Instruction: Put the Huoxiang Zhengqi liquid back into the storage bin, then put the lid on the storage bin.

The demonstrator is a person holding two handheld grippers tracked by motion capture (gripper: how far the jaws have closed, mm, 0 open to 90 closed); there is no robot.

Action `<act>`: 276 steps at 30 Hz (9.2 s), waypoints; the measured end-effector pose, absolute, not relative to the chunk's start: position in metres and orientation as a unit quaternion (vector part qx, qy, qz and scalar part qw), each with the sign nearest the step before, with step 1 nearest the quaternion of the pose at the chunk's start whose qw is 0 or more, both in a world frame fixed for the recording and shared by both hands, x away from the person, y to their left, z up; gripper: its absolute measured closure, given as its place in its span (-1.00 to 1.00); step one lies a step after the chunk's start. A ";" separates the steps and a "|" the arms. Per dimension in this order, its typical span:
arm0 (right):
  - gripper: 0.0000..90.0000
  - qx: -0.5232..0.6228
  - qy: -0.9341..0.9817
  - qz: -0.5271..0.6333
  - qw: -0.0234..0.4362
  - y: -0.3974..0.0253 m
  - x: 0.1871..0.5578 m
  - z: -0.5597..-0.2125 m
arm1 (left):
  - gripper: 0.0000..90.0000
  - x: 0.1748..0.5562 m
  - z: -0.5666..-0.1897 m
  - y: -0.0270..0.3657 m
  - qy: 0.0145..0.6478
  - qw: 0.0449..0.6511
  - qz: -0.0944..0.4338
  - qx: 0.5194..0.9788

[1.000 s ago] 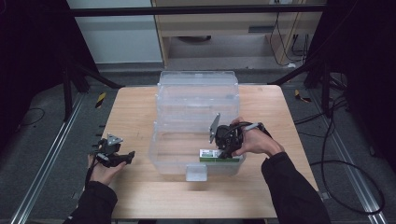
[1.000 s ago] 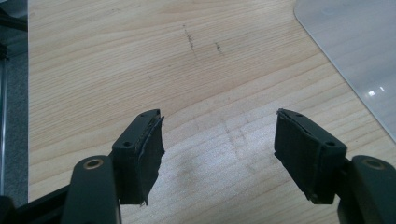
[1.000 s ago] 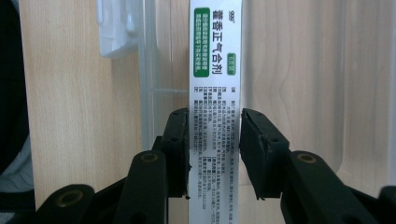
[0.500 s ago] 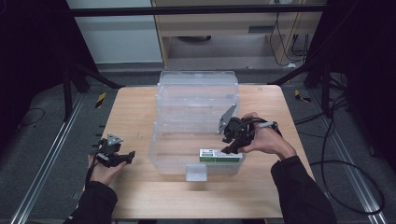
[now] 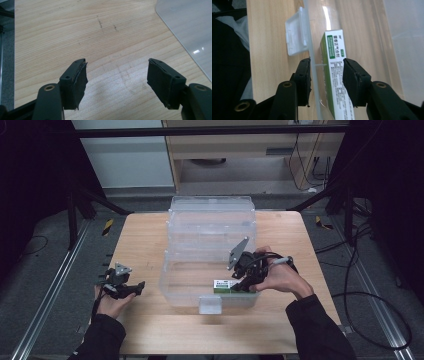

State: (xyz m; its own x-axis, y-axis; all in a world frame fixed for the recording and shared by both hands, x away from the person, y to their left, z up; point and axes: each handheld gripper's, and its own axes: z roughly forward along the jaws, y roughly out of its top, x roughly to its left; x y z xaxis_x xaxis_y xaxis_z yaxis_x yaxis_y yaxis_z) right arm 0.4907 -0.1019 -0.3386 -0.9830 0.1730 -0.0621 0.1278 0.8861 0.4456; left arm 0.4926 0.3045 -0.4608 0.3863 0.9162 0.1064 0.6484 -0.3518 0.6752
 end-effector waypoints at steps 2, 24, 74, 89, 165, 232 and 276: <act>0.30 0.075 0.970 0.226 0.046 -0.099 0.490 -0.342 | -0.30 0.492 -0.460 0.304 0.497 0.278 0.243 0.785; 0.25 0.087 0.969 0.229 0.042 -0.085 0.489 -0.370 | -0.31 0.492 -0.458 0.304 0.496 0.285 0.243 0.783; 0.21 0.082 0.975 0.208 0.014 -0.064 0.487 -0.399 | -0.31 0.491 -0.454 0.301 0.491 0.292 0.245 0.784; 0.46 0.082 0.977 0.198 0.020 -0.061 0.484 -0.404 | -0.31 0.488 -0.441 0.300 0.486 0.307 0.253 0.778; 0.49 0.072 0.974 0.212 0.015 -0.064 0.485 -0.406 | -0.28 0.557 -0.303 0.213 0.228 0.371 0.260 0.862; 0.49 0.071 0.973 0.219 0.008 -0.066 0.487 -0.406 | 0.39 0.615 -0.314 0.146 0.085 0.260 0.223 0.936; 0.49 0.078 0.973 0.218 0.008 -0.065 0.487 -0.407 | 0.76 0.620 -0.308 0.127 0.049 0.187 0.219 0.956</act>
State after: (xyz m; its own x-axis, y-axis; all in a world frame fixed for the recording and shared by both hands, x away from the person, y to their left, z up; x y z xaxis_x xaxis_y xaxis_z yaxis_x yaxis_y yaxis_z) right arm 0.4873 -0.0648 -0.4065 -0.9878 0.1547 0.0190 0.1480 0.8925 0.4260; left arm 0.6204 0.1266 -0.3078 0.8994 0.1764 0.3999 0.0127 -0.9251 0.3795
